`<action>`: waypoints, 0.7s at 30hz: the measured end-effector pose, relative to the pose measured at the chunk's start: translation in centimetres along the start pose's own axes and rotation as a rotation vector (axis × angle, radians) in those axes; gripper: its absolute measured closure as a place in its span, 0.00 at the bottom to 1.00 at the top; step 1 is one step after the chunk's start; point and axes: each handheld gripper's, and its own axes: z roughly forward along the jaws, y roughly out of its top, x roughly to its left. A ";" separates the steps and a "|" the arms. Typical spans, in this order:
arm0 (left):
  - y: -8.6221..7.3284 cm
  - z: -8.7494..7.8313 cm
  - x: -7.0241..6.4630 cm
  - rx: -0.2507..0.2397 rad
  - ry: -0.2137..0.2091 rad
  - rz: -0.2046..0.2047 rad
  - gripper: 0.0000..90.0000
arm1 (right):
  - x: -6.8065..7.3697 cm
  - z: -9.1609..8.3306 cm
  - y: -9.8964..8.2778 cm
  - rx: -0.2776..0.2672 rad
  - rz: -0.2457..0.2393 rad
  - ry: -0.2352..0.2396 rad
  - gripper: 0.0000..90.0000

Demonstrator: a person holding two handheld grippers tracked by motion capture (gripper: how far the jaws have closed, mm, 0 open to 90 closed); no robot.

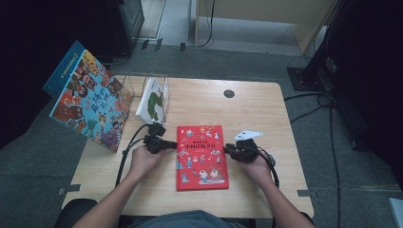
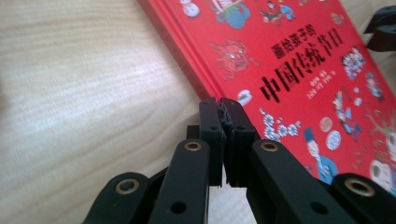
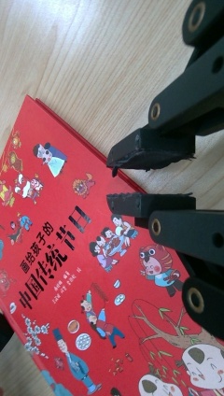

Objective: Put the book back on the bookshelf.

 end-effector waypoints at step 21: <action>-1.2 -0.8 -0.8 0.035 0.002 0.009 0.95 | -0.1 -0.3 0.0 0.056 0.265 0.080 0.71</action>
